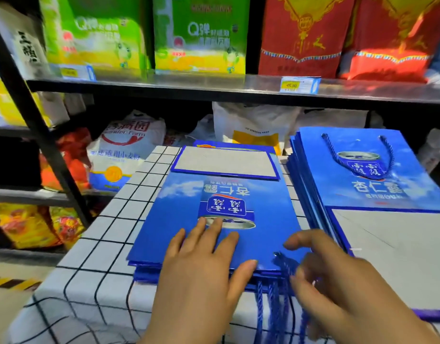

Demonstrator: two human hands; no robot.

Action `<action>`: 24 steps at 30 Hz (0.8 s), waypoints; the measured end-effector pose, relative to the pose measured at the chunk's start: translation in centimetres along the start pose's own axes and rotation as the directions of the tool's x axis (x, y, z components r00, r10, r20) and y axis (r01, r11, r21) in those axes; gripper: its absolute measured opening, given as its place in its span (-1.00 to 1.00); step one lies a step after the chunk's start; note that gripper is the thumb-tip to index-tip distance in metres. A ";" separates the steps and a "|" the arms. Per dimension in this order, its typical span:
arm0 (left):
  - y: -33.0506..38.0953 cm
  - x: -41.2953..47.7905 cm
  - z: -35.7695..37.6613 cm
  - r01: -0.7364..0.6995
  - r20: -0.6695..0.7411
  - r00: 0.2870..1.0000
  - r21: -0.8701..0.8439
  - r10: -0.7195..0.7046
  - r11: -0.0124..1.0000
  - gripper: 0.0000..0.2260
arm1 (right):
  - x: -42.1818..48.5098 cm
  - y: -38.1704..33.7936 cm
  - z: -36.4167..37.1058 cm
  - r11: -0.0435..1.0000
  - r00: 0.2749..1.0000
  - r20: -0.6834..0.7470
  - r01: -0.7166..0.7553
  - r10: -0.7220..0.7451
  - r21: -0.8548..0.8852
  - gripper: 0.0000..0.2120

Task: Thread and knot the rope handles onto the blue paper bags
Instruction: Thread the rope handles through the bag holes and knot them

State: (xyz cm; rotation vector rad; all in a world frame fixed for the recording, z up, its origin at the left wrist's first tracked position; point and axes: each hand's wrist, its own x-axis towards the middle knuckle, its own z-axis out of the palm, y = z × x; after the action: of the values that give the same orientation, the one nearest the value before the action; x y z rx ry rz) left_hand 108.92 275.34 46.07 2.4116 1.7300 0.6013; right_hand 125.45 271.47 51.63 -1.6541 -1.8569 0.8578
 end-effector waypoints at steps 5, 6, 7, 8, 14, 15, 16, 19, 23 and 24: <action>0.2 -1.5 -0.8 -0.182 -0.172 0.977 -0.375 0.124 0.909 -0.65 | 0.9 -1.3 0.9 0.591 0.970 -0.182 0.052 0.163 0.805 -0.83; 0.5 -1.6 -1.0 -0.207 -0.181 0.972 -0.342 0.151 0.917 -0.62 | 1.2 -1.3 1.1 0.532 0.961 -0.200 0.069 0.192 0.844 -0.86; 0.9 -1.5 -1.0 -0.225 -0.176 0.968 -0.287 0.180 0.931 -0.60 | 1.4 -1.1 1.3 0.481 0.956 -0.208 0.085 0.209 0.872 -0.89; 1.0 -1.5 -0.6 -0.245 -0.174 0.962 -0.216 0.210 0.945 -0.62 | 1.5 -0.9 1.4 0.441 0.952 -0.210 0.095 0.221 0.892 -0.90; 0.1 -0.7 -3.6 -0.072 -0.071 0.996 -0.415 0.047 0.907 -0.60 | 1.4 0.4 1.4 0.398 0.914 -0.292 0.166 0.281 0.902 -0.88; -0.6 -0.5 -4.3 -0.073 -0.077 0.996 -0.422 0.045 0.904 -0.57 | 1.3 0.7 1.3 0.399 0.905 -0.314 0.184 0.289 0.898 -0.87; -1.1 -0.2 -5.2 -0.074 -0.076 0.996 -0.432 0.045 0.899 -0.54 | 1.2 0.9 1.1 0.392 0.897 -0.331 0.202 0.295 0.897 -0.86; -2.2 0.6 -7.4 0.028 0.007 1.000 -0.528 -0.028 0.849 -0.48 | 1.1 1.1 0.6 0.351 0.883 -0.376 0.269 0.282 0.897 -0.87; -2.2 1.8 -8.5 0.168 0.128 0.986 -0.707 -0.110 0.687 -0.67 | 1.3 1.1 0.6 0.445 0.845 -0.466 0.323 0.263 0.835 -0.86; -2.2 2.2 -8.6 0.188 0.132 0.982 -0.750 -0.135 0.634 -0.69 | 1.2 0.9 0.8 0.536 0.817 -0.522 0.333 0.247 0.776 -0.82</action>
State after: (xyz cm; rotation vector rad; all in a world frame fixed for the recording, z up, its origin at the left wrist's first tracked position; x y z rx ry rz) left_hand 104.31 276.95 53.75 1.6292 1.2568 0.9715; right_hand 125.32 272.60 50.44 -1.0105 -0.7747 0.8813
